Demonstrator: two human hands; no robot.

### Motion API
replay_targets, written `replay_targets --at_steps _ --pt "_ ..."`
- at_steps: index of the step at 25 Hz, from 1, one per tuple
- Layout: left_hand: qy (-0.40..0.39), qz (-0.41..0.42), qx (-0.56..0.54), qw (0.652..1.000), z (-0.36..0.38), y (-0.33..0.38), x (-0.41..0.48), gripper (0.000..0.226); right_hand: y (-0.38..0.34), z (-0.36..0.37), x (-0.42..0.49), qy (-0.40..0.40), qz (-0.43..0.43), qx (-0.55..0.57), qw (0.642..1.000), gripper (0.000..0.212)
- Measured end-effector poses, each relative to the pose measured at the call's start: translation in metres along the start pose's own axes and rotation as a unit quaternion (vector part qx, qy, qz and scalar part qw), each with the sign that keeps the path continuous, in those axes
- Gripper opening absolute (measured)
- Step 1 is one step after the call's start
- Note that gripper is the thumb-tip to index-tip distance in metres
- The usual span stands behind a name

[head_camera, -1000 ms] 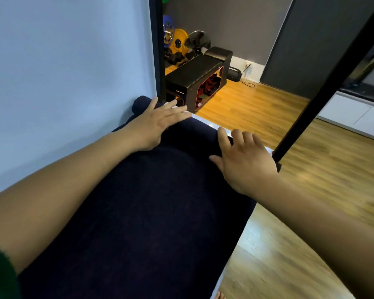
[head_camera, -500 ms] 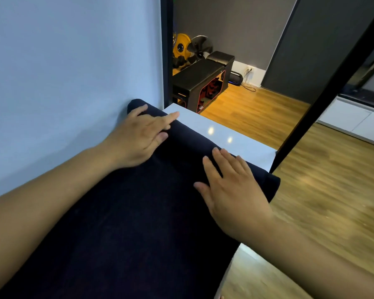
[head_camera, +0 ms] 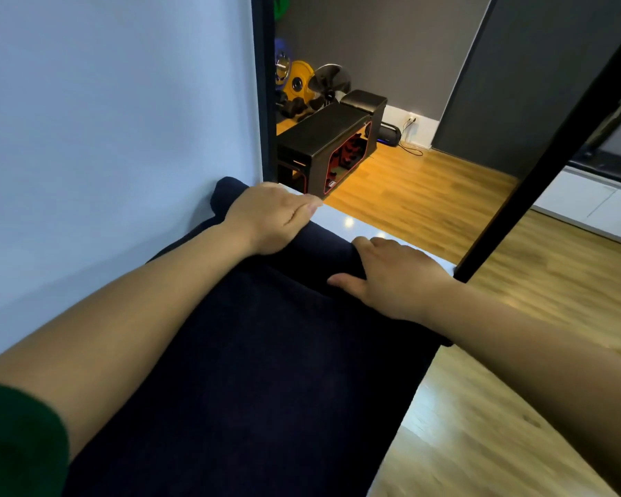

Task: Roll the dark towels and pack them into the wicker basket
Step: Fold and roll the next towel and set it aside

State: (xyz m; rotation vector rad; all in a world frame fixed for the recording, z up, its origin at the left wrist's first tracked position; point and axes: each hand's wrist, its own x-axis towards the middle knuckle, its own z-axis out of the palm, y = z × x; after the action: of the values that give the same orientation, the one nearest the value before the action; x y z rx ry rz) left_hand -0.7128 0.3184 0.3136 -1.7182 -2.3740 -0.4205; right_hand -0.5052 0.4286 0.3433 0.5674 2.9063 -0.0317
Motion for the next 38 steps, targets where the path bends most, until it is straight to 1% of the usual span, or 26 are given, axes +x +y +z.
replay_targets --at_steps 2,6,9,11,13,16,18,21,22,23,24,26,27,28,30,32,35,38 --pt "0.005 0.001 0.009 1.000 0.008 0.002 0.016 0.050 0.012 -0.008 0.013 -0.001 -0.001 -0.024 1.000 0.065" --pt "-0.020 0.011 0.026 0.999 0.010 0.000 0.034 0.052 0.021 -0.003 0.019 0.045 0.014 -0.083 0.995 0.067" --pt "-0.031 0.047 0.021 0.998 0.004 -0.001 0.009 0.056 0.008 0.012 0.006 0.088 0.023 -0.103 0.991 0.085" --pt "-0.038 0.056 0.002 0.998 -0.005 -0.002 -0.019 0.059 -0.009 0.014 -0.011 0.080 0.034 -0.106 0.991 0.096" --pt "-0.048 0.057 -0.011 0.997 -0.015 -0.003 -0.050 0.060 -0.027 0.020 -0.028 0.084 0.023 -0.100 0.991 0.098" --pt "-0.062 0.055 -0.029 0.996 -0.028 0.001 -0.095 0.059 -0.057 0.034 -0.061 0.121 -0.002 -0.036 0.992 0.093" --pt "-0.065 0.055 -0.044 0.995 -0.033 0.005 -0.123 0.059 -0.077 0.043 -0.087 0.156 -0.043 0.004 0.987 0.086" --pt "-0.053 0.051 -0.055 0.996 -0.036 0.006 -0.156 0.055 -0.078 0.036 -0.108 0.229 -0.108 -0.011 0.967 0.073" --pt "-0.045 0.047 -0.051 0.997 -0.038 0.006 -0.157 0.054 -0.069 0.027 -0.104 0.251 -0.108 -0.006 0.962 0.068" --pt "-0.034 0.038 -0.042 0.998 -0.042 0.007 -0.150 0.051 -0.060 0.016 -0.097 0.244 -0.091 0.010 0.965 0.065" --pt "-0.018 0.021 -0.037 0.999 -0.047 0.011 -0.136 0.049 -0.049 0.004 -0.085 0.207 -0.064 0.026 0.976 0.066" --pt "0.021 -0.018 -0.022 0.999 -0.053 0.019 -0.095 0.048 -0.034 -0.009 -0.060 0.099 -0.002 0.023 0.995 0.081" --pt "0.034 -0.025 -0.003 0.999 -0.053 0.023 -0.073 0.051 -0.030 -0.007 -0.051 0.057 0.012 0.004 0.998 0.088" --pt "0.032 -0.021 0.011 0.999 -0.050 0.027 -0.056 0.055 -0.028 -0.002 -0.045 0.040 0.009 -0.010 0.999 0.089" --pt "-0.001 0.008 -0.001 1.000 -0.035 0.027 -0.038 0.058 -0.023 0.005 -0.043 0.062 -0.016 -0.011 0.998 0.077" --pt "-0.002 0.031 -0.018 0.999 -0.020 0.021 -0.022 0.055 -0.008 0.005 -0.035 0.077 -0.016 0.000 0.997 0.064" --pt "0.026 0.041 0.018 0.999 -0.003 0.019 0.014 0.051 0.020 -0.004 -0.012 0.074 0.014 -0.025 0.997 0.065" --pt "0.014 0.026 0.036 0.999 0.005 0.019 0.042 0.051 0.035 -0.005 0.006 0.078 0.030 -0.057 0.995 0.065"
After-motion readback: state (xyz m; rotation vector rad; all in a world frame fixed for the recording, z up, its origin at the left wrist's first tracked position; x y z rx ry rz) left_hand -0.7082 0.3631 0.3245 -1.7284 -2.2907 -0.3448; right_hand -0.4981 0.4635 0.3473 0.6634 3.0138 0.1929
